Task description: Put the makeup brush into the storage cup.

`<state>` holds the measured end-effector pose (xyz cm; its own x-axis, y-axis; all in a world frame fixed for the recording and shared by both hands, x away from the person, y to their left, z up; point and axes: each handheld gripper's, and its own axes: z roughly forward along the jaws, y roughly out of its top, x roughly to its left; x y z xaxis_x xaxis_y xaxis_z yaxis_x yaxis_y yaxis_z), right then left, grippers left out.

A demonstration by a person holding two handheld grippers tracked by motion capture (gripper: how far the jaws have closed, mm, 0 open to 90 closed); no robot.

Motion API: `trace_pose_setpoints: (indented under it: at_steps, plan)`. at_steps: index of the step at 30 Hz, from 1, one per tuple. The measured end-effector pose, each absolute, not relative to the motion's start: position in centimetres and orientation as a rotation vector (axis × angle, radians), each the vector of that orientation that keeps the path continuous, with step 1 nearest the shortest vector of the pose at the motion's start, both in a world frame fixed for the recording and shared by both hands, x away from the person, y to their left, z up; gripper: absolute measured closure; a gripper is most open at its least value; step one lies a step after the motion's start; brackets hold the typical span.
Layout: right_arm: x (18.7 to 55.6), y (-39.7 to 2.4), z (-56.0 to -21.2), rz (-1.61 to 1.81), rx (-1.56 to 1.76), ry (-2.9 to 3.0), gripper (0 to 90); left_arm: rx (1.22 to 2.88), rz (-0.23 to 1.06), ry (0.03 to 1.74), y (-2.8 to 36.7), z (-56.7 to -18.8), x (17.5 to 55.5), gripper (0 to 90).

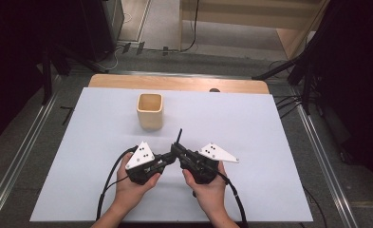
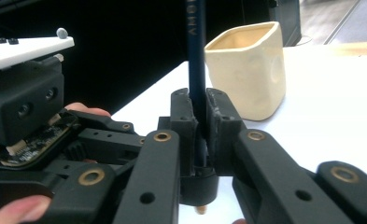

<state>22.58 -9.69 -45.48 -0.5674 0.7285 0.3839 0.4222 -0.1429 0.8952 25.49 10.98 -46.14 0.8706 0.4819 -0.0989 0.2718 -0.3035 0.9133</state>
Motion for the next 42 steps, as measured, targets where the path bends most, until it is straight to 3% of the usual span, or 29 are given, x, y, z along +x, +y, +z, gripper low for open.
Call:
trace_pose_setpoints:
  at_steps: [9, 23, 42]
  plan:
    - [22.5, -10.2, -45.3, 1.731, 1.274, 1.847, 84.4, 1.929, 0.220, 0.556, 11.0, -46.2, 25.7, 71.4]
    - [23.2, -12.5, -45.1, 1.534, 1.184, 1.808, 84.3, 1.888, 0.233, 0.588, 13.1, -45.0, 26.4, 71.2]
    - [23.8, -11.3, -46.5, 1.194, 0.932, 2.008, 84.3, 1.900, 0.223, 0.611, 14.3, -43.6, 27.0, 69.7]
